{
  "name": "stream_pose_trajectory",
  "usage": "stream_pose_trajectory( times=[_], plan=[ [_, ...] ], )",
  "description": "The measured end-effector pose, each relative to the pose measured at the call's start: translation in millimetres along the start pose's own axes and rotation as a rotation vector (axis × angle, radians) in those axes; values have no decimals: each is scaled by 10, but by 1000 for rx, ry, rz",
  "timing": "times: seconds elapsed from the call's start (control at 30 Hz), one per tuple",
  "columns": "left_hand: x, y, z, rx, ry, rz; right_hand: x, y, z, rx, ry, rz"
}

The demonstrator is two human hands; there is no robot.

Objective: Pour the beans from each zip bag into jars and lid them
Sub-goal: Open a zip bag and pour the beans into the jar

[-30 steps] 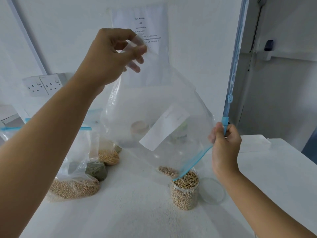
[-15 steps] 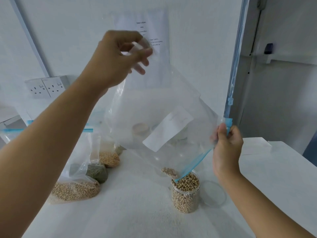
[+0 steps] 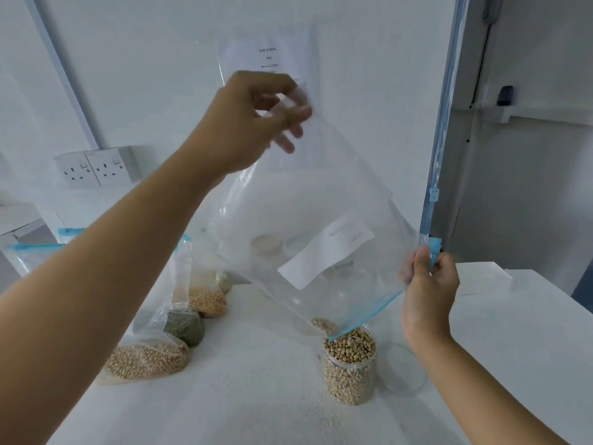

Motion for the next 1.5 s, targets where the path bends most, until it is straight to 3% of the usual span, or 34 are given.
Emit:
stream_pose_trajectory(
  times=[0.1, 0.8, 1.0, 1.27, 1.5],
  plan=[
    [15, -6, -35, -15, 54, 22, 2, -17, 6, -8, -9, -13],
    [202, 296, 349, 89, -126, 93, -51, 146, -218, -48, 117, 72],
    [157, 207, 401, 105, -173, 45, -24, 189, -245, -66, 109, 95],
    [-141, -250, 240, 190, -473, -59, 40, 207, -217, -43, 59, 76],
    [-573, -630, 22, 109, -461, -181, 41, 266, -205, -44, -3, 94]
  ],
)
Point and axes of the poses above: each hand's wrist, its own x-axis towards the middle knuckle, its own z-axis out of the palm, y = z × x, the point moved 5 cm from there along x, towards the middle knuckle, and after that the axes turned 3 degrees about x, right-handed, at the moved point
